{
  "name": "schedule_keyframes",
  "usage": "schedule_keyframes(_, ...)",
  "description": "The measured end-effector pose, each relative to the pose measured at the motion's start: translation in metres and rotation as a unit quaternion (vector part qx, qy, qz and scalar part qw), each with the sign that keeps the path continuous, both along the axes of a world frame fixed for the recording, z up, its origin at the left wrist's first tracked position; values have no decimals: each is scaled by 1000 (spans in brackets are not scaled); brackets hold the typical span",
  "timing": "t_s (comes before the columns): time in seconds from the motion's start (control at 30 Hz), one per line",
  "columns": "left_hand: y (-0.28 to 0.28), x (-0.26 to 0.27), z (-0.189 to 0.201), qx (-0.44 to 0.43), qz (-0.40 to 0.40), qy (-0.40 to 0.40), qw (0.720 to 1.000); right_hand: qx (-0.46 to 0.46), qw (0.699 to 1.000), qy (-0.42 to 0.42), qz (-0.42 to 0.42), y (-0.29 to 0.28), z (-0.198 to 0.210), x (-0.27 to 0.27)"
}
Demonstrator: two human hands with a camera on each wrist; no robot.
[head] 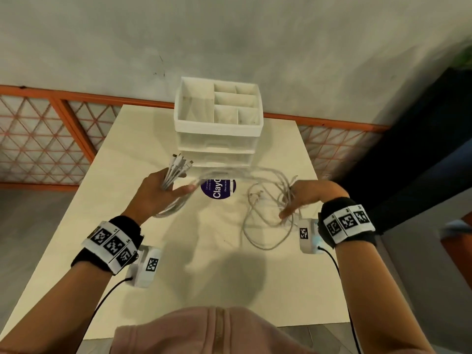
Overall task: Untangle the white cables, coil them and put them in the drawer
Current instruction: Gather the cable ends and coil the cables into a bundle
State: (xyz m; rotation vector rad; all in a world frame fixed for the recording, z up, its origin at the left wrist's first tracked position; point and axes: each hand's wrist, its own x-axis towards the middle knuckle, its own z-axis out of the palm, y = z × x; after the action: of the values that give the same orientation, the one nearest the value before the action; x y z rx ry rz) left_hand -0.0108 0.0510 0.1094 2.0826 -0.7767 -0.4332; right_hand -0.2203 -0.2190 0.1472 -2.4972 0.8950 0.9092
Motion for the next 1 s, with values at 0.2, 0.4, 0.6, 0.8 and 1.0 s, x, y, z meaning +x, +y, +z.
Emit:
schedule_keyframes(0.2,0,-21,0,-110,-97,91,985,19,988,-138,-63,24,27,21)
schedule_keyframes(0.4,-16,-40,5,-163,-134,123,970,276,838,-463,-78,81,39,67)
schedule_keyframes(0.6,-18,-43,7,-156,-168,91,969,323,800,-499,-79,94,36,80)
schedule_keyframes(0.8,-22,-46,9,-110,-205,36,972,307,801,-507,-88,98,39,83)
schedule_keyframes(1.0,-35,-55,35,-250,-144,225,931,348,835,-420,-70,111,19,81)
